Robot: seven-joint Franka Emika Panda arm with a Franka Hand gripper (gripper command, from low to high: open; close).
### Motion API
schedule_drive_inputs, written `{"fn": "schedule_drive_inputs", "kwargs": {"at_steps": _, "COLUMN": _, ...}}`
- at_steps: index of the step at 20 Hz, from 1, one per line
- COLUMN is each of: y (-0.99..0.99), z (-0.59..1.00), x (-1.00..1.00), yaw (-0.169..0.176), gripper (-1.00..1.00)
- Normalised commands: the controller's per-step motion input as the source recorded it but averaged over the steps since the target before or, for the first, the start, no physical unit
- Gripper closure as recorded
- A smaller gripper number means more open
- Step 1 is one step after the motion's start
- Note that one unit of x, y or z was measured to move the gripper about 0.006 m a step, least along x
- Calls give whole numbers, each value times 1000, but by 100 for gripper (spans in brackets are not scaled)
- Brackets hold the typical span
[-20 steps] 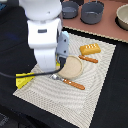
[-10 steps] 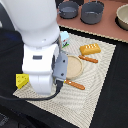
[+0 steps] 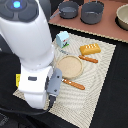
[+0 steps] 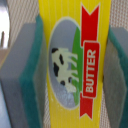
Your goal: Interact with the objects in diverse but meaningful ways.
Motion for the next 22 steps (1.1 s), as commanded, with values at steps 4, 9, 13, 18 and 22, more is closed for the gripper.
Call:
{"fn": "schedule_drive_inputs", "kwargs": {"at_steps": 4, "y": -98, "z": -75, "x": 214, "yaw": 4, "gripper": -100}}
{"fn": "schedule_drive_inputs", "kwargs": {"at_steps": 9, "y": 0, "z": 410, "x": 255, "yaw": 0, "gripper": -100}}
{"fn": "schedule_drive_inputs", "kwargs": {"at_steps": 13, "y": 41, "z": 564, "x": 143, "yaw": 0, "gripper": -100}}
{"fn": "schedule_drive_inputs", "kwargs": {"at_steps": 18, "y": 237, "z": 710, "x": 99, "yaw": 0, "gripper": -100}}
{"fn": "schedule_drive_inputs", "kwargs": {"at_steps": 22, "y": 345, "z": 772, "x": 83, "yaw": 0, "gripper": -100}}
